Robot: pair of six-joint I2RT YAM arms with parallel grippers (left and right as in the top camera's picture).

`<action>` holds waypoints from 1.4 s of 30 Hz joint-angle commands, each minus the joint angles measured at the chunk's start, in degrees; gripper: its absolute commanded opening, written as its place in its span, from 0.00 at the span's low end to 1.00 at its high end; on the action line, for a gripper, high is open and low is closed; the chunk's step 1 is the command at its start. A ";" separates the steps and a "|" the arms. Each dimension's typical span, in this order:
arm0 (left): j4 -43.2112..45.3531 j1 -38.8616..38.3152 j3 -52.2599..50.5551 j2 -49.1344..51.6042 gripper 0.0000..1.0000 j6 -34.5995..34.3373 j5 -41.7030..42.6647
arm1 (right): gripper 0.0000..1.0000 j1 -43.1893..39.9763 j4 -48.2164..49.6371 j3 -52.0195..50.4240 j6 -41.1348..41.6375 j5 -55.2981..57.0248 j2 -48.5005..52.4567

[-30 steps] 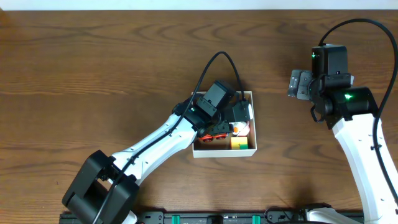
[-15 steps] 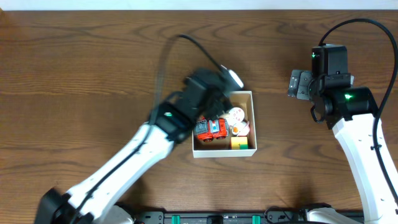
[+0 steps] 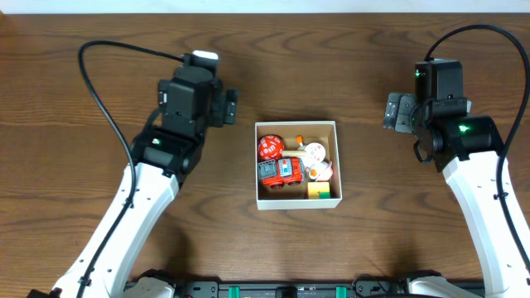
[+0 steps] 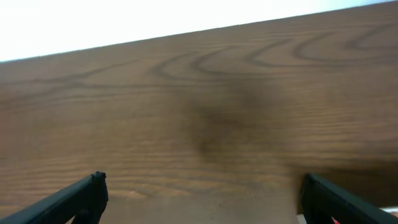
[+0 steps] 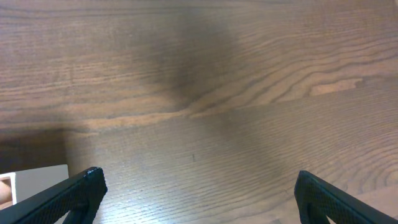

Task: Pack container

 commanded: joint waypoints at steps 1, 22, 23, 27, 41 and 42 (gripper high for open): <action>-0.44 1.57 0.46 -0.61 0.98 -1.57 -0.72 | 0.99 -0.44 -0.07 0.33 0.85 0.57 -0.76; -0.44 1.99 0.44 -0.61 0.98 -1.57 -0.70 | 0.99 -0.44 -0.11 0.31 0.85 0.48 -1.90; -0.44 1.99 0.44 -0.61 0.98 -1.57 -0.70 | 0.99 -0.44 -0.17 0.24 0.85 0.39 -3.10; -0.44 1.99 0.44 -0.61 0.98 -1.57 -0.70 | 0.99 -0.11 -0.74 0.04 0.85 0.39 -10.40; -0.44 1.99 0.44 -0.61 0.98 -1.57 -0.70 | 0.99 1.99 -2.86 0.04 -0.44 0.59 -45.79; -0.44 1.99 0.44 -0.61 0.98 -1.57 -0.70 | 0.99 1.99 -3.56 0.04 -0.37 0.28 -48.35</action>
